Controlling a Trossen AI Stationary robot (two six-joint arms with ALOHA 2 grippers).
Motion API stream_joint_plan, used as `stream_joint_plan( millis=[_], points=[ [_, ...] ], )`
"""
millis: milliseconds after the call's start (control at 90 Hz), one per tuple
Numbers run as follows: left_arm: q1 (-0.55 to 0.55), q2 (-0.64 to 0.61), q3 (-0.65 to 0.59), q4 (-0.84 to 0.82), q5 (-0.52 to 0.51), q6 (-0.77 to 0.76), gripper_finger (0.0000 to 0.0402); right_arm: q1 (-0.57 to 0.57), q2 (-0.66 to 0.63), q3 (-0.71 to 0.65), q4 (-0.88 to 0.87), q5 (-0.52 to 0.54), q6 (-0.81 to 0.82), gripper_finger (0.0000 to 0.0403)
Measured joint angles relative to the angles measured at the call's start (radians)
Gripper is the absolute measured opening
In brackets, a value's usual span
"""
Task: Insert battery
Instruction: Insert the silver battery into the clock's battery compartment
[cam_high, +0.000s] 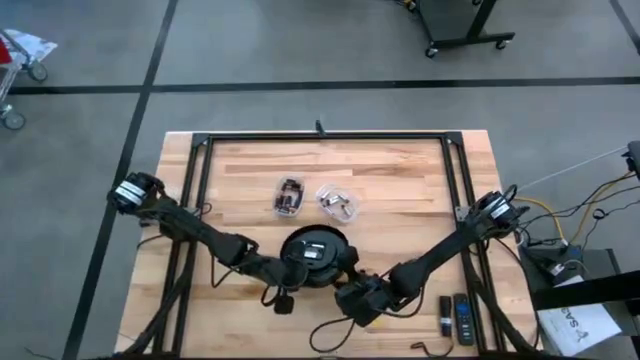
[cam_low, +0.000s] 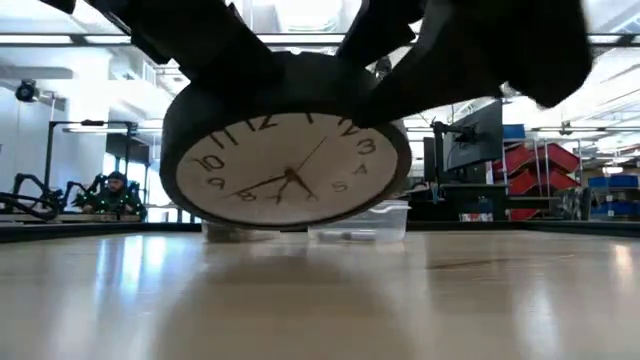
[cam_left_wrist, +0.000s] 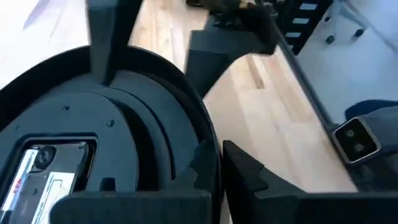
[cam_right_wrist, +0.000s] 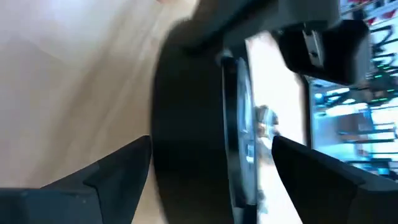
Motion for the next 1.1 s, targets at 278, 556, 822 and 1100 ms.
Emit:
stream_joint_plan(
  millis=[278, 556, 822, 1100],
  points=[
    [-0.001, 0.000, 0.000, 0.055, 0.046, -0.022, 0.0000, -0.021, 0.025, 0.001, 0.013, 0.022, 0.027, 0.0272],
    [0.000, 0.000, 0.000, 0.072, 0.077, -0.024, 0.0000, -0.024, 0.026, 0.004, 0.012, 0.008, 0.081, 0.0195],
    [0.001, -0.028, 0.000, 0.060, 0.088, 0.059, 0.0007, -0.021, 0.024, 0.005, 0.008, 0.025, 0.112, 0.0157],
    [-0.007, -0.245, 0.001, -0.193, -0.088, 0.222, 0.0094, -0.027, -0.054, 0.029, -0.041, -0.030, 0.345, 0.0153]
  ],
)
